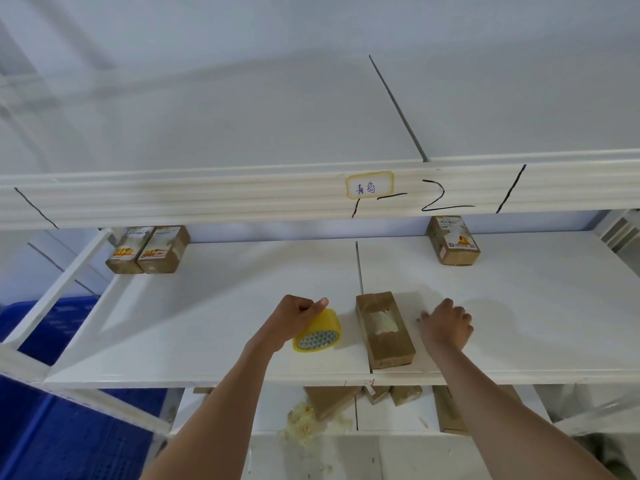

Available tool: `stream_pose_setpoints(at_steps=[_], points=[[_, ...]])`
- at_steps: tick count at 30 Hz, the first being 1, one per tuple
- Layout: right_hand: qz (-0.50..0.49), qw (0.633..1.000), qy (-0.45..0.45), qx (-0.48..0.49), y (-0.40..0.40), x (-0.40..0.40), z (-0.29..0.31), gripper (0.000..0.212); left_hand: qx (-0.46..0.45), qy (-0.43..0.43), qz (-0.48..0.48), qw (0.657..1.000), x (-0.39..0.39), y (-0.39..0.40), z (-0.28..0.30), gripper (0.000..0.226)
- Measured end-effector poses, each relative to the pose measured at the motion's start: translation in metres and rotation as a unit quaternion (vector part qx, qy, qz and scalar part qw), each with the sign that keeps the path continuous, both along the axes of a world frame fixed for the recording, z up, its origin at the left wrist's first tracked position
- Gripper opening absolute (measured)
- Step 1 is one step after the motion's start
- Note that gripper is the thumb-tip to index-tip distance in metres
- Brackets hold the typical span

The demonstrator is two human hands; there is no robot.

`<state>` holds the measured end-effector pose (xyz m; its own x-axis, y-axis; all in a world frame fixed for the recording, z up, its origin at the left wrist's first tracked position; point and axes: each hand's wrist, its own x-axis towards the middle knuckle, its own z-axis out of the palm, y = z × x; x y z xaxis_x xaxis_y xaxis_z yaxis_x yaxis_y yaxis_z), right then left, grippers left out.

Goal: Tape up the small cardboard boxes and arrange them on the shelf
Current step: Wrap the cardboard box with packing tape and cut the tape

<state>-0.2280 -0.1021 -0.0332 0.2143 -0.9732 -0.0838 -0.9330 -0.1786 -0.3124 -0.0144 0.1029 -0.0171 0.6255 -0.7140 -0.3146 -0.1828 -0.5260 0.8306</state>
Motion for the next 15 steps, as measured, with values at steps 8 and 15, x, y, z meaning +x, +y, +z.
stream_pose_setpoints(at_steps=[8,15], points=[[0.192,0.942,-0.179,0.21,0.08,0.08,0.054,0.042,-0.02,-0.013,-0.001,1.0,-0.012,-0.01,0.004,0.055],[0.218,0.943,-0.116,0.222,0.098,0.091,0.056,0.035,-0.004,-0.056,0.015,0.998,-0.015,-0.013,0.008,0.06]])
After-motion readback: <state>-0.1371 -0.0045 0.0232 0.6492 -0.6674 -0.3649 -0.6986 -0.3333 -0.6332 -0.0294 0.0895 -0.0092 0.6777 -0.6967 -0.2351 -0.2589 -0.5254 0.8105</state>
